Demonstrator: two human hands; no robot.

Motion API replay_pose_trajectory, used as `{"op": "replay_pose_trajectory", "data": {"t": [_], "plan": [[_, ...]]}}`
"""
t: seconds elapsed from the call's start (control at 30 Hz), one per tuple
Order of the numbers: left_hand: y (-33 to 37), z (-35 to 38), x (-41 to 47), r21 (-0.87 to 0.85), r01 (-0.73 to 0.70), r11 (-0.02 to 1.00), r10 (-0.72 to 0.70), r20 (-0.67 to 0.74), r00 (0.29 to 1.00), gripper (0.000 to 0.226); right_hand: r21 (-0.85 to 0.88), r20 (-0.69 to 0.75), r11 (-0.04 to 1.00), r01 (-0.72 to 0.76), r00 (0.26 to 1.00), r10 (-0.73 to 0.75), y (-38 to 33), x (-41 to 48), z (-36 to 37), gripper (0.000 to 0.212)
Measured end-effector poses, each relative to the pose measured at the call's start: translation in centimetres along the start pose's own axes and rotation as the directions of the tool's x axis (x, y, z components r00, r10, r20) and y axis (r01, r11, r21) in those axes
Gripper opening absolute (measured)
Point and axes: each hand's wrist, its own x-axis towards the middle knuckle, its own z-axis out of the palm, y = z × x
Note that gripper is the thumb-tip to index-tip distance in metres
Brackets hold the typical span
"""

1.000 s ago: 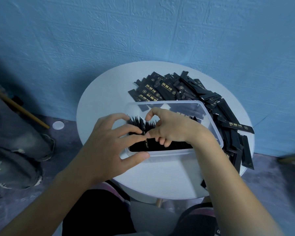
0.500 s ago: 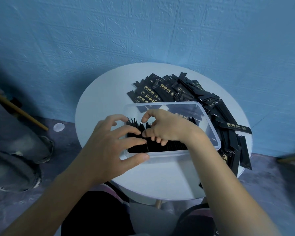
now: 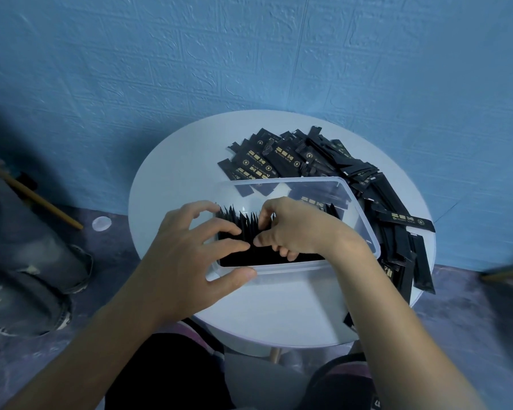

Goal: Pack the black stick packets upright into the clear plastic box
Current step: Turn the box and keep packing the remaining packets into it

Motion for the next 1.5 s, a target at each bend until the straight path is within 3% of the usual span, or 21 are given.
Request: {"op": "replay_pose_trajectory", "data": {"t": [0.37,0.57,0.63,0.7,0.77,0.83,0.93,1.0,1.1,1.27,1.5], "plan": [[0.8,0.4,0.9,-0.011,0.004,1.0,-0.004,0.011,1.0,0.061,0.009,-0.059,0.993,0.115,0.992,-0.115,1.8,-0.6,-0.6,0.005],[0.7,0.9,0.6,-0.015,0.019,1.0,-0.019,-0.008,1.0,0.06,0.081,-0.271,0.974,0.212,0.945,-0.183,4.1,-3.7,-3.6,0.01],[0.6,1.0,0.6,-0.017,0.019,1.0,-0.019,-0.01,1.0,0.061,0.141,-0.415,0.944,0.299,0.883,-0.218,5.4,-5.5,-4.7,0.015],[0.6,0.9,0.6,-0.021,0.022,1.0,-0.022,-0.01,1.0,0.062,0.179,-0.611,0.912,0.368,0.769,-0.19,7.2,-7.2,-5.3,0.016],[0.4,0.9,0.6,-0.026,0.018,1.0,-0.019,-0.009,1.0,0.061,0.139,-0.756,0.941,0.308,0.647,-0.1,9.6,-8.2,-5.1,0.011],[0.1,0.6,0.5,-0.033,0.011,0.999,-0.011,-0.01,1.0,0.061,0.014,-0.812,0.991,0.136,0.58,-0.068,12.2,-8.3,-4.0,0.008],[-0.3,0.1,0.2,-0.042,0.005,0.999,-0.005,-0.004,1.0,0.062,-0.186,-0.752,0.982,-0.019,0.646,-0.129,15.2,-7.3,-1.2,0.048],[-0.6,0.0,0.0,-0.044,0.002,0.999,-0.002,-0.001,1.0,0.061,-0.228,-0.708,0.97,-0.086,0.698,-0.105,15.9,-6.6,0.2,0.059],[-1.1,-0.2,-0.3,-0.042,-0.004,0.999,0.004,0.009,1.0,0.058,-0.197,-0.693,0.968,-0.157,0.721,-0.024,15.3,-5.5,0.8,0.061],[-1.9,-0.9,-1.0,-0.056,-0.001,0.998,0.001,-0.011,1.0,0.054,-0.202,-0.699,0.966,-0.158,0.714,-0.03,14.0,-3.0,0.3,0.056],[-2.4,-1.2,-1.5,-0.064,0.005,0.998,-0.006,-0.014,1.0,0.051,-0.252,-0.683,0.968,-0.016,0.712,-0.166,13.5,-1.0,-0.8,0.049]]}}
